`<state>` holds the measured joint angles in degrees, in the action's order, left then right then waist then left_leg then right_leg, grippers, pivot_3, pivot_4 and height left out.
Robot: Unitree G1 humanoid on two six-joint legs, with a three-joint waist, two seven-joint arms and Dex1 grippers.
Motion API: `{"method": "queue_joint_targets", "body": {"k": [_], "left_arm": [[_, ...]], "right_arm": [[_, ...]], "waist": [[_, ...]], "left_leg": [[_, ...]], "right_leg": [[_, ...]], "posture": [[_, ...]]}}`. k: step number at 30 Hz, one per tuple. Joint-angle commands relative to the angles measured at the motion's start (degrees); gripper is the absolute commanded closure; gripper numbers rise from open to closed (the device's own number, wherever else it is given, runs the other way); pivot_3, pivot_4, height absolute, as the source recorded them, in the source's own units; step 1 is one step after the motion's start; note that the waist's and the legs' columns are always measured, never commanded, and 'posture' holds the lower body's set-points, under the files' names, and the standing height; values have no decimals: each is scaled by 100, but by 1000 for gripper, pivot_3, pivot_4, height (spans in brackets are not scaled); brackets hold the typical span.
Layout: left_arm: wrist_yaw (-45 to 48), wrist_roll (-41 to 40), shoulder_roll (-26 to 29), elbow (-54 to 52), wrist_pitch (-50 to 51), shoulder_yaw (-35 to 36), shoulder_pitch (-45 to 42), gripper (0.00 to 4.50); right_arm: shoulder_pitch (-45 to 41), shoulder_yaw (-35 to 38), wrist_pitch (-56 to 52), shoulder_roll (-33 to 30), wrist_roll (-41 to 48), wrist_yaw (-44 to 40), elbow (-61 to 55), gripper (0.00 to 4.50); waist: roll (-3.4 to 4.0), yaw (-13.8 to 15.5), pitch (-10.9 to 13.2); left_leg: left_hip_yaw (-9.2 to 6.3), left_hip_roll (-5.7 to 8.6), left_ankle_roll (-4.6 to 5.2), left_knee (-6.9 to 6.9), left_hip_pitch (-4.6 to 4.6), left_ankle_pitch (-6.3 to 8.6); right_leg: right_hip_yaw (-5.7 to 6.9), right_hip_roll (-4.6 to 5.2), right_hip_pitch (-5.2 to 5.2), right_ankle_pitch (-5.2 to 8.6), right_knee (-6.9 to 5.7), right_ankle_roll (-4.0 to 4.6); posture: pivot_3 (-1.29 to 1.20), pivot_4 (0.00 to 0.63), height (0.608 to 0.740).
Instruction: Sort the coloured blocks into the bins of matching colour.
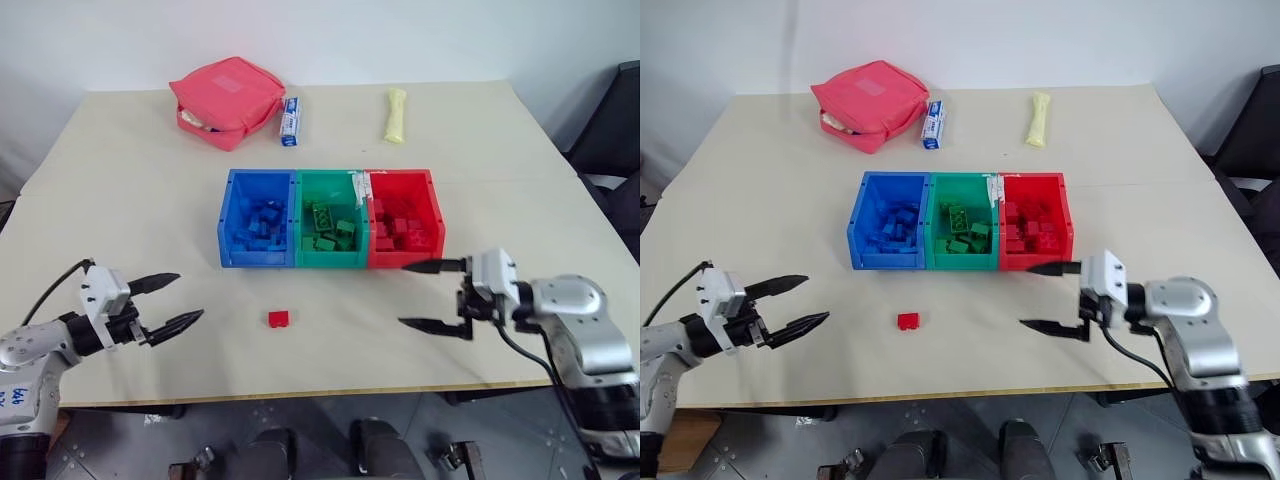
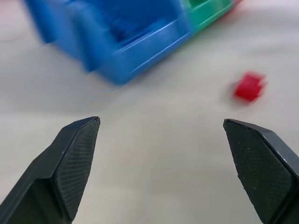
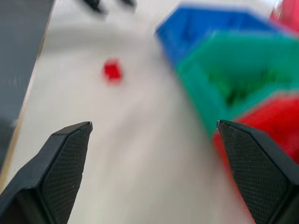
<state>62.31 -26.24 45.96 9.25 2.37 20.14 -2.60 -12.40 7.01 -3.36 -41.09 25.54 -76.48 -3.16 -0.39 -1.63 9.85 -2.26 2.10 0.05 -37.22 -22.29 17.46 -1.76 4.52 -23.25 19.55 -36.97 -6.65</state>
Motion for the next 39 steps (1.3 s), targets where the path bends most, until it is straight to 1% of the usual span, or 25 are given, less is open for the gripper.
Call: {"method": "queue_joint_targets", "body": {"k": [1, 4, 6, 9, 10, 11, 13, 14, 16, 17, 18, 21, 24, 28, 30, 32, 34, 35, 37, 38, 39], "left_arm": [[344, 5, 105, -112, -149, -105, -105, 0], [527, -128, 48, -675, 251, -499, -146, 0], [427, -160, -66, -1191, 609, -872, -243, 0], [132, 238, -251, -1807, 821, -1568, -565, 0], [-18, 440, -289, -1924, 923, -1777, -688, 0], [-268, 842, -324, -2032, 1088, -2109, -876, 0], [-562, 1349, -375, -2124, 1230, -2535, -1122, 0], [-496, 1386, -411, -2183, 1291, -2730, -1217, 0], [-698, 2015, -435, -2001, 1362, -3193, -1501, 0], [-811, 2223, -459, -1897, 1405, -3316, -1602, 0], [-926, 2302, -521, -1798, 1510, -3345, -1684, 0], [-730, 2094, -608, -1666, 1706, -3352, -1810, 0], [-382, 2088, -474, -1639, 1957, -3489, -2002, 583], [-25, 1978, -512, -1573, 1969, -3613, -2173, 1754], [16, 1914, -588, -1595, 2110, -3614, -2242, 2414], [-43, 1810, -793, -1576, 2176, -3569, -2374, 3013], [-129, 1455, -1194, -1570, 2293, -3368, -2536, 3550], [-319, 1127, -1551, -1589, 2520, -3125, -2681, 3584], [-746, 827, -2251, -1492, 2492, -2839, -3090, 3584], [-840, 815, -2495, -1418, 2356, -2826, -3272, 3584], [-986, 979, -2682, -1261, 2156, -2913, -3470, 3584]], "right_arm": [[286, 462, -137, -228, 427, 9, -378, 31], [509, 537, -368, -214, 628, 252, -833, 31], [663, 569, -416, -245, 623, 355, -993, 31], [1004, 639, -656, -398, 664, 423, -1243, 31], [1093, 663, -751, -429, 698, 486, -1341, 31], [1177, 690, -839, -446, 731, 570, -1463, 31], [1277, 706, -1021, -485, 799, 677, -1622, 31], [1339, 714, -1084, -507, 816, 711, -1704, 31], [1562, 760, -1169, -539, 820, 798, -1931, 31], [1643, 774, -1158, -542, 800, 835, -2012, 31], [1702, 784, -1196, -548, 811, 876, -2080, 31], [1889, 877, -1327, -547, 876, 1029, -2284, 31], [2199, 1075, -1382, -507, 889, 1216, -2509, 0], [2636, 1349, -1267, -382, 855, 1431, -2674, 0], [2718, 1425, -1255, -306, 870, 1578, -2725, 0], [2820, 1537, -1234, -194, 873, 1761, -2792, 0], [2902, 1691, -1339, -16, 1002, 2060, -2877, 0], [2919, 1791, -1324, 155, 1023, 2312, -2922, 0], [2939, 2019, -1196, 622, 1017, 2944, -3030, 0], [2931, 2126, -1140, 852, 1001, 3255, -3085, 0], [2942, 2204, -1148, 1047, 1014, 3530, -3150, 0]], "waist": [[0, 17, 0], [0, 20, 0], [0, 24, 0], [0, 111, 0], [-1, 138, 0], [-1, 154, 0], [-1, 167, 0], [-1, 172, 0], [-1, 176, 0], [-1, 174, 0], [-1, 167, 0], [-1, 173, 0], [-2, 178, -1], [-2, 185, -1], [-2, 184, -1], [-1, 186, -1], [-2, 252, -1], [-2, 268, 0], [-9, 332, 3], [-10, 354, 4], [-11, 363, 3]], "left_leg": [[0, 1, 1, -1, 0, 0], [-3, 0, 1, -1, 0, 0], [-4, 0, 1, -2, -1, 0], [-6, 1, 2, -7, -2, 1], [-5, 2, 4, -10, -2, 2], [-5, 1, 4, -12, -1, 2], [-4, 2, 3, -17, -1, 1], [-4, 3, 4, -16, 0, 0], [-4, 3, 5, -17, 2, -1], [-4, 4, 5, -16, 2, -1], [-4, 4, 5, -15, 2, -1], [-4, 3, 5, -20, 2, -1], [-8, 3, 5, -22, 5, -1], [-11, 4, 7, -22, 14, 0], [-14, 3, 7, -23, 18, 0], [-14, 4, 7, -24, 19, 0], [-17, 4, 7, -27, 17, 0], [-22, 3, 8, -38, 13, 1], [-26, 4, 10, -55, 5, 3], [-35, 4, 10, -71, -2, 5], [-37, 5, 10, -77, -7, 5]], "right_leg": [[0, 3, 1, 0, -1, 0], [0, 3, 2, 0, 0, 0], [-3, 3, 2, 0, 0, 0], [-3, 3, 7, -1, 0, -1], [-3, 3, 9, -1, 1, -2], [-4, 2, 10, -1, 2, -2], [-4, 0, 12, -1, -2, -2], [-5, -2, 14, -1, -3, -3], [-4, -3, 16, -1, -4, -3], [-4, -4, 16, -1, -4, -3], [-4, -6, 16, -1, -4, -3], [-4, -6, 16, -1, -8, -3], [-2, -6, 24, -1, -7, -3], [1, -5, 40, -1, 0, -3], [2, -5, 46, -1, 2, -3], [2, -5, 48, -1, 2, -3], [3, -5, 48, -1, 0, -4], [6, -6, 49, -2, -1, -4], [7, -6, 50, -3, -4, -8], [12, -7, 51, -5, -5, -10], [13, -7, 51, -7, -5, -14]], "posture": [[0, 150, 740], [0, 150, 740], [0, 150, 740], [0, 150, 740], [0, 150, 740], [0, 150, 740], [0, 150, 740], [0, 150, 740], [0, 150, 740], [0, 150, 740], [0, 150, 740], [0, 150, 740], [0, 150, 740], [0, 150, 740], [0, 150, 740], [0, 150, 740], [0, 150, 740], [0, 150, 740], [0, 150, 740], [0, 150, 740], [0, 150, 740]]}}
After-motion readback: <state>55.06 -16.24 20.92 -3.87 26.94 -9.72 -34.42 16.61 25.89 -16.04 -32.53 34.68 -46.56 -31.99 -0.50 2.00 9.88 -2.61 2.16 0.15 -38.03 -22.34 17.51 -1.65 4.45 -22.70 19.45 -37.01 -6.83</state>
